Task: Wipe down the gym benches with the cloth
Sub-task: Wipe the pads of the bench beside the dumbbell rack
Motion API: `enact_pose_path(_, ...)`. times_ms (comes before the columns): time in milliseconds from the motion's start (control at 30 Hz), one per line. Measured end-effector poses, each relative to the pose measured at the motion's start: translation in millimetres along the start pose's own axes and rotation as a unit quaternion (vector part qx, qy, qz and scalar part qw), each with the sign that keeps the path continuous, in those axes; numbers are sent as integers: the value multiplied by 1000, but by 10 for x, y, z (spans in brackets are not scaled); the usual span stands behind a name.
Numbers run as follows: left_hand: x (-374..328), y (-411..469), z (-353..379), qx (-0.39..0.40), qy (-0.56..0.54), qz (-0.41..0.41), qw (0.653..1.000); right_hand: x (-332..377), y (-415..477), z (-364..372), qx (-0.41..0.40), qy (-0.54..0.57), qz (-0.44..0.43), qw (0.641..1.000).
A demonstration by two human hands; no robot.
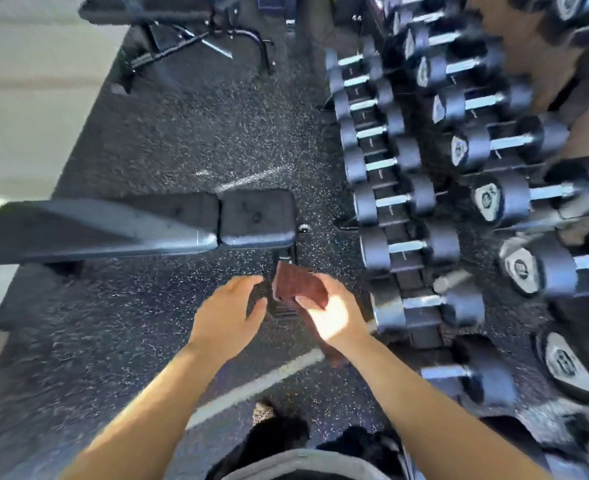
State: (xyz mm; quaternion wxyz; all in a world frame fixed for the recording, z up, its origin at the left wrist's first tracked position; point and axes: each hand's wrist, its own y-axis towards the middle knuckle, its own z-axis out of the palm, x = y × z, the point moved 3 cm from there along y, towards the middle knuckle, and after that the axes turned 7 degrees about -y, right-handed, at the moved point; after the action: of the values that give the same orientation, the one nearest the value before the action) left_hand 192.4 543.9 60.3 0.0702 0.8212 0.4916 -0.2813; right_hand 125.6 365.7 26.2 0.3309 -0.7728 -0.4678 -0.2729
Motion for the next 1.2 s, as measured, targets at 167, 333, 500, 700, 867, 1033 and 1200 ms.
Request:
enact_pose_path(167, 418, 154, -314, -22, -3, -3, 1000, 421, 337, 278, 15, -69, -21, 997)
enact_pose_path(333, 651, 384, -433, -25, -17, -15, 999, 574, 637, 405, 36, -58, -31, 997)
enact_pose_path(500, 838, 767, -478, -2, -8, -24, 1000, 616, 1055, 465, 36, -68, -13, 997)
enact_pose_path(700, 877, 1581, -497, 17, 3, -23, 1000, 583, 1786, 382, 29, -83, 6, 996)
enact_pose_path(867, 957, 2193, -456, 38, 0, -37, 999, 456, 2350, 334, 14, -80, 51, 995)
enact_pose_path(1033, 1117, 2762, -300, 51, 20, -6, 998, 204, 2819, 477, -5, -82, 73, 994)
enact_pose_path(1200, 1487, 3503, 218, 73, 36, 19, 996, -295, 3459, 902, -10, -93, 101, 990)
